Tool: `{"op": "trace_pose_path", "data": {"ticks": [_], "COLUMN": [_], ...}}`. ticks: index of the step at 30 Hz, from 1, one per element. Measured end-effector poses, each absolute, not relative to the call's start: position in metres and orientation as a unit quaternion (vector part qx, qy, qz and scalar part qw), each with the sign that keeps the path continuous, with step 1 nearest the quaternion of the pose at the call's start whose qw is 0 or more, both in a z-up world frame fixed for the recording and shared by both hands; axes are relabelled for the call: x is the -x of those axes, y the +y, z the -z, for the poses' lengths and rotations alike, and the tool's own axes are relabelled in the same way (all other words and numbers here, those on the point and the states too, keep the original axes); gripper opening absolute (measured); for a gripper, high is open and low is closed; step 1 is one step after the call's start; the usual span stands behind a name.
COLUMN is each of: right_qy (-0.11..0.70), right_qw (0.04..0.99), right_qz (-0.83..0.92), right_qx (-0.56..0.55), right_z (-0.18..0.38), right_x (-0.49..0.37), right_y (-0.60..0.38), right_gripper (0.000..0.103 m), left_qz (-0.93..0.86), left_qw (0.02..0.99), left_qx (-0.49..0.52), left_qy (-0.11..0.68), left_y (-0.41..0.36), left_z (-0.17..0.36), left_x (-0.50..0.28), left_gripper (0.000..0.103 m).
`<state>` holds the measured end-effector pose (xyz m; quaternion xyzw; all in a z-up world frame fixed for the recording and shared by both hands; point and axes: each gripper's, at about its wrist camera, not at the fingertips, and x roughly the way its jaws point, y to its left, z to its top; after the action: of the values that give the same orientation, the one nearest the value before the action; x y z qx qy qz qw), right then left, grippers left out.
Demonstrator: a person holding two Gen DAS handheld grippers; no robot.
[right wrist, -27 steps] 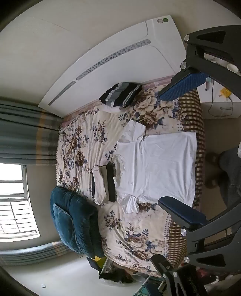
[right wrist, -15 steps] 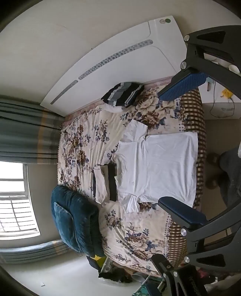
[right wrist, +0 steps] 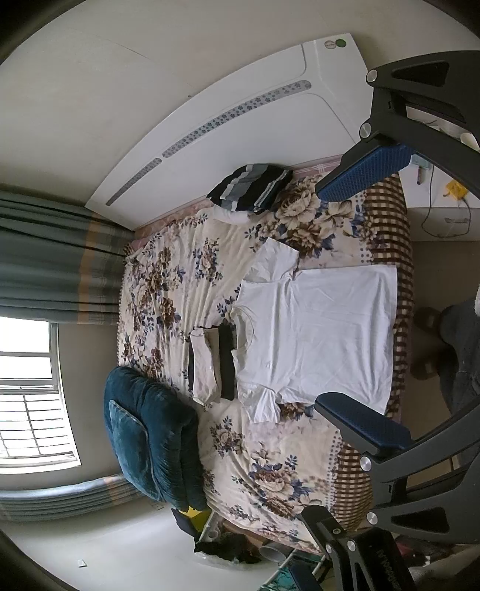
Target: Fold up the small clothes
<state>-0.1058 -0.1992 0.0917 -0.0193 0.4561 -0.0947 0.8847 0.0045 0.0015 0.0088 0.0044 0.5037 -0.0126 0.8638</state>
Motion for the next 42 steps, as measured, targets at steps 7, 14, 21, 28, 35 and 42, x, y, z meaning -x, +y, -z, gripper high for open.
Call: {"op": "trace_pose_path", "data": {"ticks": [7, 14, 21, 28, 35, 42], "right_qy": [0.454, 0.453, 0.452, 0.450, 0.449, 0.449], "right_qw": [0.886, 0.886, 0.887, 0.888, 0.888, 0.888], "right_qz": [0.094, 0.094, 0.094, 0.093, 0.094, 0.094], "right_qx": [0.020, 0.020, 0.022, 0.024, 0.024, 0.024], "right_z": [-0.092, -0.094, -0.093, -0.109, -0.110, -0.108], "right_x": [0.107, 0.106, 0.108, 0.099, 0.098, 0.100], "right_y": [-0.199, -0.201, -0.200, -0.199, -0.199, -0.198], "right_gripper": [0.103, 0.103, 0.103, 0.103, 0.103, 0.103], "left_qz": [0.013, 0.013, 0.013, 0.013, 0.014, 0.014], "left_qw": [0.865, 0.865, 0.866, 0.866, 0.867, 0.867], "left_qx": [-0.004, -0.003, -0.002, 0.000, 0.001, 0.001], "left_qy": [0.502, 0.501, 0.500, 0.499, 0.498, 0.497], "left_y": [-0.002, -0.003, -0.002, -0.010, -0.009, -0.008], "left_z": [-0.010, -0.013, -0.012, -0.019, -0.017, -0.016], "left_x": [-0.010, -0.013, -0.011, -0.018, -0.015, -0.014], "left_gripper": [0.103, 0.103, 0.103, 0.103, 0.103, 0.103]}}
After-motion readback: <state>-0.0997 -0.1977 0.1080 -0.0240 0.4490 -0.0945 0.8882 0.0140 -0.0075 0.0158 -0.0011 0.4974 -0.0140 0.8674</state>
